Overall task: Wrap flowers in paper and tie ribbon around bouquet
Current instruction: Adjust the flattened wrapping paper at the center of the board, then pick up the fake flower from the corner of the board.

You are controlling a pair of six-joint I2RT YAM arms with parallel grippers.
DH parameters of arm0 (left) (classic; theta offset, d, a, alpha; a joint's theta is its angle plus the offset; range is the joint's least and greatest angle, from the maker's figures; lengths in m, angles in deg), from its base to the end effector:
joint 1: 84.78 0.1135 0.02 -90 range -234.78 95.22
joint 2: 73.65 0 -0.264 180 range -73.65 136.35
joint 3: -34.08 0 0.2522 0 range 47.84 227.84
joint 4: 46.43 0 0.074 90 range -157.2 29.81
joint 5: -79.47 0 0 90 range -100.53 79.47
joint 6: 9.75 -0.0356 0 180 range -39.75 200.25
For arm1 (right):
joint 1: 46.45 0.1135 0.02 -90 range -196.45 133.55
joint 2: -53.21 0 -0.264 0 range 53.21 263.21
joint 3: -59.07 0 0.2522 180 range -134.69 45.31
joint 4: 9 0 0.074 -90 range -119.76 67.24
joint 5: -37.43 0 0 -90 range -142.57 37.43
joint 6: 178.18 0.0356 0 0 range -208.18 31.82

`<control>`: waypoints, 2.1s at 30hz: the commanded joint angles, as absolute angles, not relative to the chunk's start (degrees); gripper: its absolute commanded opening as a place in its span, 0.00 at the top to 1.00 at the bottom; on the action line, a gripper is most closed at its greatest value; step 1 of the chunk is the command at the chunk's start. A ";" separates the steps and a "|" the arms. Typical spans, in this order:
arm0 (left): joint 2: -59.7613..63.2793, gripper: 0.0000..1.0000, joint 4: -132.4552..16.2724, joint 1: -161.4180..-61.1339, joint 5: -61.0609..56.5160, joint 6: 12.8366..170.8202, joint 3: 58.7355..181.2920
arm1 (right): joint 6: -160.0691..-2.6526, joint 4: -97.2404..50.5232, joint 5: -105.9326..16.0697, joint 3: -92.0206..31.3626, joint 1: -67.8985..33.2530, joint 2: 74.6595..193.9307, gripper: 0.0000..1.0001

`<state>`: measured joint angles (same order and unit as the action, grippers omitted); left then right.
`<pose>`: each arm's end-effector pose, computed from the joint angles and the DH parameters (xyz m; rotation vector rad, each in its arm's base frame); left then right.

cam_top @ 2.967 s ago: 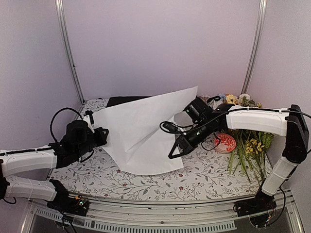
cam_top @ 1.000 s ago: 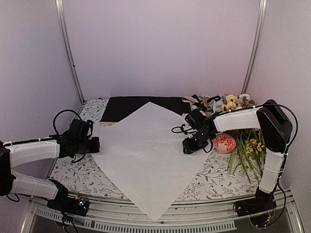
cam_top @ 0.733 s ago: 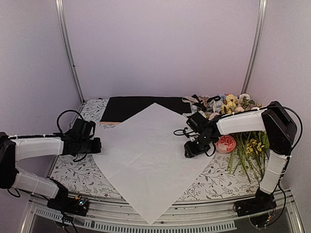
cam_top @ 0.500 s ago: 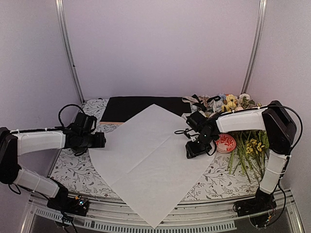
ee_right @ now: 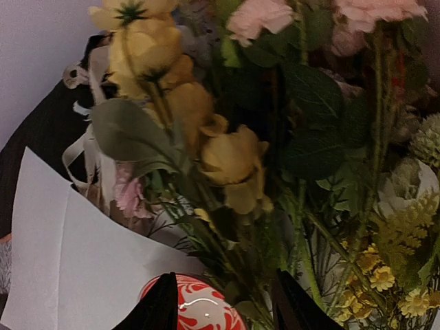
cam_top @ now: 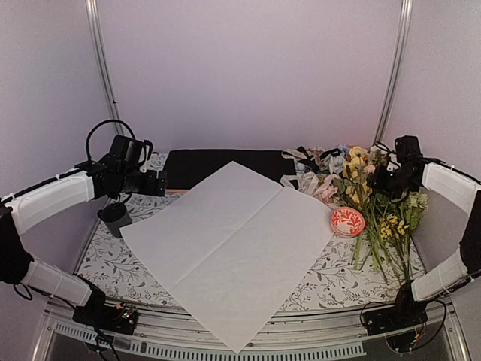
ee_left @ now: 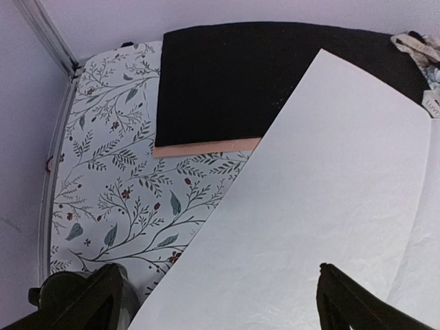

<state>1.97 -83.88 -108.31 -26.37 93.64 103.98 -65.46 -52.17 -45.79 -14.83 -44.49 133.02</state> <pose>0.2646 -0.1046 0.2700 0.0648 2.2883 -0.0118 0.2955 0.0143 0.2647 0.3878 2.4171 0.3368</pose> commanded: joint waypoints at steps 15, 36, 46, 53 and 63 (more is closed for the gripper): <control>5.47 0.02 -83.62 -111.93 -15.55 80.07 108.62 | -62.00 -46.78 -52.72 -4.47 -54.35 141.23 0.63; 4.91 0.01 -80.37 -111.15 -14.94 79.29 104.65 | -78.80 -51.27 -48.00 -24.94 -54.02 122.05 1.00; 6.20 0.01 -80.10 -110.37 -12.95 80.56 104.62 | -61.25 -22.38 -16.36 -21.37 -23.94 129.67 1.00; 6.57 0.01 -80.47 -110.11 -13.05 80.86 104.45 | -49.73 -29.21 -20.75 -42.97 -6.45 159.30 1.00; 6.61 0.01 -81.03 -109.88 -13.85 79.51 104.28 | -48.83 -37.08 -33.33 -55.04 -2.55 179.86 1.00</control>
